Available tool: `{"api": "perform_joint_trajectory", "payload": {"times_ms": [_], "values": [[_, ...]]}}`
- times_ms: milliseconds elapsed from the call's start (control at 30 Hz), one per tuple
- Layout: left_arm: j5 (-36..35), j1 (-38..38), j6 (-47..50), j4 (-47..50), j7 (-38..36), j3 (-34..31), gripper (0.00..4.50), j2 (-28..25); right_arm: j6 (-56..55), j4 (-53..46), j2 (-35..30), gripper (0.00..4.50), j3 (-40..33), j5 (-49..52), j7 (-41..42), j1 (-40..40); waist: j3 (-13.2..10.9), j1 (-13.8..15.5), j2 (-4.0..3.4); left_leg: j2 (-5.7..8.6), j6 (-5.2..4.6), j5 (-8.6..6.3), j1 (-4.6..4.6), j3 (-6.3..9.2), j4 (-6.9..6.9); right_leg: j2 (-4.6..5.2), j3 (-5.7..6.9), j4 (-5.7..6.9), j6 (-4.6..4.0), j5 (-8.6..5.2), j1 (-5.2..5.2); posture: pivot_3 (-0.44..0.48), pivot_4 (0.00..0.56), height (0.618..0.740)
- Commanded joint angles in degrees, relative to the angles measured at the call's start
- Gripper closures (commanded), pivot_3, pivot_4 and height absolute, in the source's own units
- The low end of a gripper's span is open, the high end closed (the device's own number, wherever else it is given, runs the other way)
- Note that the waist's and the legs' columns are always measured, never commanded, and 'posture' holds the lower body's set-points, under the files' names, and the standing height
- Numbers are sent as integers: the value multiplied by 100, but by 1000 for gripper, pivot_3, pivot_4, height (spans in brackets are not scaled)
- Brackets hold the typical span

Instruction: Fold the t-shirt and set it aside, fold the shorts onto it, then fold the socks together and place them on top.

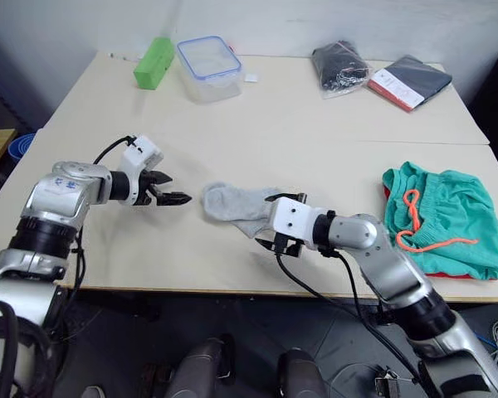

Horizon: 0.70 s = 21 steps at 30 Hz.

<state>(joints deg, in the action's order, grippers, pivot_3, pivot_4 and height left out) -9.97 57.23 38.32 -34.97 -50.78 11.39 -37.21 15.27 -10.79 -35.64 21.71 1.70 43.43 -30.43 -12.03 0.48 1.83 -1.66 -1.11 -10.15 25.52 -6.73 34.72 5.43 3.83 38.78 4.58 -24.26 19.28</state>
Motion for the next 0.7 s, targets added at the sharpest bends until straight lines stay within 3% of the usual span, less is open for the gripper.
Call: {"api": "perform_joint_trajectory", "payload": {"times_ms": [33,267,300,367,567,700], "values": [[157,447,-390,-672,-209,-40,37,291,-234,309,226,0,-17,-246,-69,-145,-1,-32,1,0,0,0,0,0,2,0,1,4,0,0,0,0,150,740],[567,871,-990,-1718,-372,9,37,767,-379,855,508,0,-54,-576,-111,-291,-1,-162,2,-5,2,1,-1,-2,1,-4,1,22,0,-1,11,0,150,740],[635,915,-1066,-1861,-333,3,10,816,-374,898,549,185,-58,-604,-116,-294,-1,-184,2,-5,3,1,-1,-2,1,-4,2,23,0,-1,11,0,150,740],[717,995,-1178,-2106,-290,-42,420,904,-402,964,602,599,-44,-669,-113,-287,-1,-203,2,-4,3,1,-1,-2,0,-3,1,23,-1,-1,12,0,150,740],[822,1121,-1174,-2465,-351,-163,2259,1030,-586,1165,661,2741,6,-889,-80,-256,-1,-204,3,-4,2,1,-2,-1,7,-1,1,29,0,-1,10,0,150,740],[837,793,-746,-1844,-790,-52,3572,923,-920,1247,492,4216,-58,-941,146,-296,-1,-206,3,-4,2,1,-2,-1,7,-2,1,31,0,-1,11,0,150,740]]}}
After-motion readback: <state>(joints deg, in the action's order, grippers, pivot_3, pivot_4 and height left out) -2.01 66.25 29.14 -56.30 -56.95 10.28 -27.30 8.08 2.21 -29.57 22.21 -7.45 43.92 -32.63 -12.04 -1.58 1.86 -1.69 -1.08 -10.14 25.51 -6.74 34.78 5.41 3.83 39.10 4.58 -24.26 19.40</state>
